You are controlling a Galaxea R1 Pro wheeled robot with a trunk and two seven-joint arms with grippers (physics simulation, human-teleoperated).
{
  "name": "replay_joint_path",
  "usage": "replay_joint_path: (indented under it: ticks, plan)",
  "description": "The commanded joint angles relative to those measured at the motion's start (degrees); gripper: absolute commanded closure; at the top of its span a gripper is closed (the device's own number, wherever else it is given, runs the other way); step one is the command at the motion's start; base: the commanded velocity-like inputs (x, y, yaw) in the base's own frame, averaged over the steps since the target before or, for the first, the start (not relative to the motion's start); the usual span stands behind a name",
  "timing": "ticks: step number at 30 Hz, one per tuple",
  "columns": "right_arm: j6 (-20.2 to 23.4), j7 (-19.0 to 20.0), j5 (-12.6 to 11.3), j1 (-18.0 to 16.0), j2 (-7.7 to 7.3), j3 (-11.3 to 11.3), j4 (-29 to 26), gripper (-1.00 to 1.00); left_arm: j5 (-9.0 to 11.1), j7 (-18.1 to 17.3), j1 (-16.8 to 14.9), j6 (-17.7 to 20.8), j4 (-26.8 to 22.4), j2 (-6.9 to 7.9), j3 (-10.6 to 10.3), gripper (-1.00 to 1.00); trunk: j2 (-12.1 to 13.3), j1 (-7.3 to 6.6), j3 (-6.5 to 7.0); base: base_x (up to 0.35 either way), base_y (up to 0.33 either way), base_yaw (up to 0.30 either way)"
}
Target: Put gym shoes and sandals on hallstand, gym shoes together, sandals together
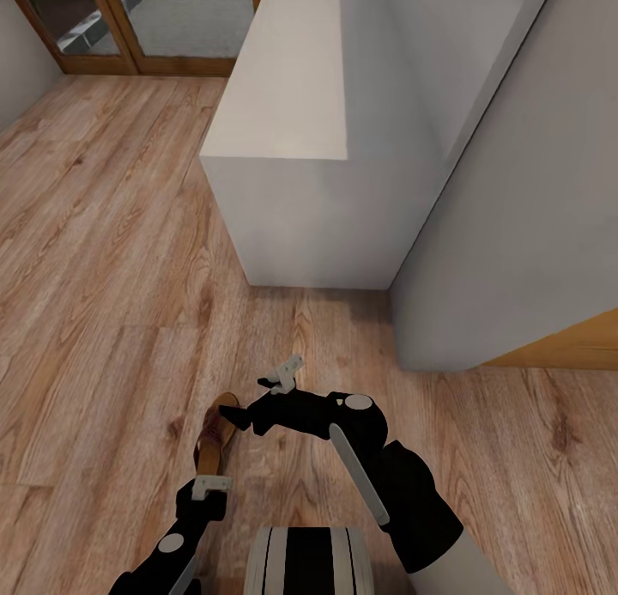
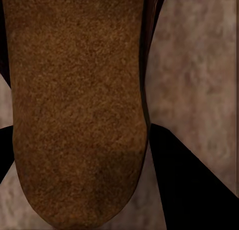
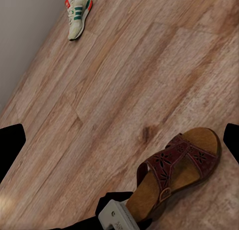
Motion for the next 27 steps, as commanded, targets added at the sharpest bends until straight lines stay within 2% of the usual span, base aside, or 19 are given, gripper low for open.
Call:
replay_joint_path:
  ticks: [1, 9, 27]
  plan:
    - [0.39, -0.01, -0.3, -0.01, 0.01, -0.03, -0.02, -1.0, -0.71, 0.41, -0.02, -0.12, 0.0, -0.02, -0.06, 1.0, -0.01, -0.01, -0.03, 0.0, 0.0, 0.0]
    - [0.39, -0.01, -0.3, -0.03, 0.01, -0.03, -0.03, -1.0, -0.68, 0.41, 0.0, -0.14, -0.05, -0.08, -0.08, 1.0, -0.01, -0.01, -0.03, 0.0, 0.0, 0.0]
    - [0.31, 0.08, -0.3, 0.07, 0.01, 0.03, 0.33, -1.0, -0.38, 0.41, 0.24, -0.14, -2.52, 0.34, 0.6, 1.0, 0.23, -0.47, 3.96, 0.0, 0.0, 0.0]
